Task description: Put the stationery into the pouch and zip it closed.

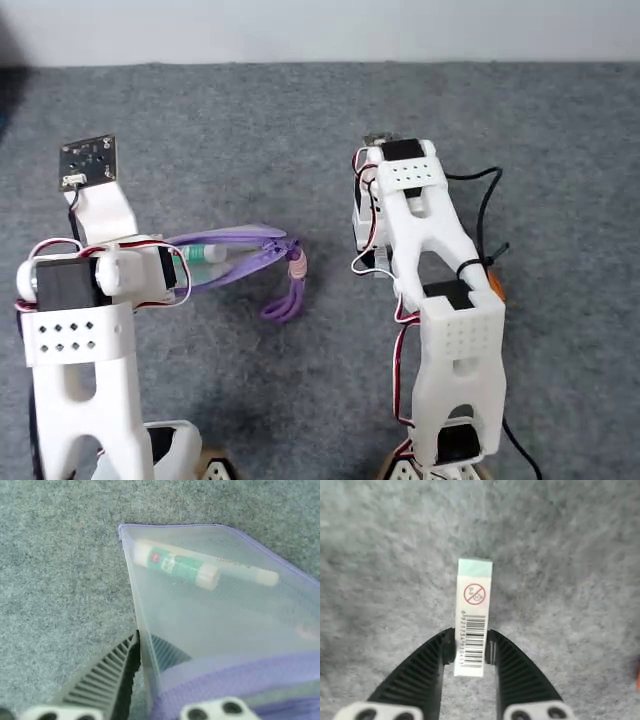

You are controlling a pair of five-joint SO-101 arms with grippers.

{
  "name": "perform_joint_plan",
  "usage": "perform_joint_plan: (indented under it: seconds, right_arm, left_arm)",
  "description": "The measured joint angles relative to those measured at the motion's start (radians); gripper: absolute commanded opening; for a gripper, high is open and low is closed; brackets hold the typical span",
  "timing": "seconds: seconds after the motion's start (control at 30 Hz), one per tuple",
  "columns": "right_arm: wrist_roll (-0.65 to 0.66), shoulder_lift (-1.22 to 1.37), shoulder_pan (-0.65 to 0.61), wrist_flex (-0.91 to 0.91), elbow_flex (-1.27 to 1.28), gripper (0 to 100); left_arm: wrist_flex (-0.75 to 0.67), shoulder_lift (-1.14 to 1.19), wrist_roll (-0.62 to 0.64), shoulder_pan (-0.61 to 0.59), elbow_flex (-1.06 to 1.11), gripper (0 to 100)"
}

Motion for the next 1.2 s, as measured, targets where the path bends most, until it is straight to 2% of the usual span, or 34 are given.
perform_joint_plan:
  seconds: [0.1, 0.5, 0.6, 0.77, 0.97, 1.2]
  right_arm:
    - [0.0, 0.003, 0.0, 0.0, 0.0, 20.2]
    - [0.0, 0.003, -0.025, -0.114, 0.0, 19.8]
    - [0.0, 0.011, -0.028, -0.127, 0.0, 15.0]
    - [0.002, 0.077, -0.021, -0.178, 0.0, 0.4]
    - [0.002, 0.063, -0.006, -0.173, 0.0, 0.8]
    - [0.002, -0.103, -0.018, -0.044, 0.002, 0.9]
  left_arm:
    - [0.0, 0.0, 0.0, 0.0, 0.0, 1]
    - [0.0, 0.0, 0.0, 0.0, 0.0, 1]
    - [0.0, 0.0, 0.0, 0.0, 0.0, 1]
    - [0.0, 0.0, 0.0, 0.0, 0.0, 1]
    - [0.0, 0.0, 0.0, 0.0, 0.0, 1]
    - [0.0, 0.0, 0.0, 0.0, 0.0, 1]
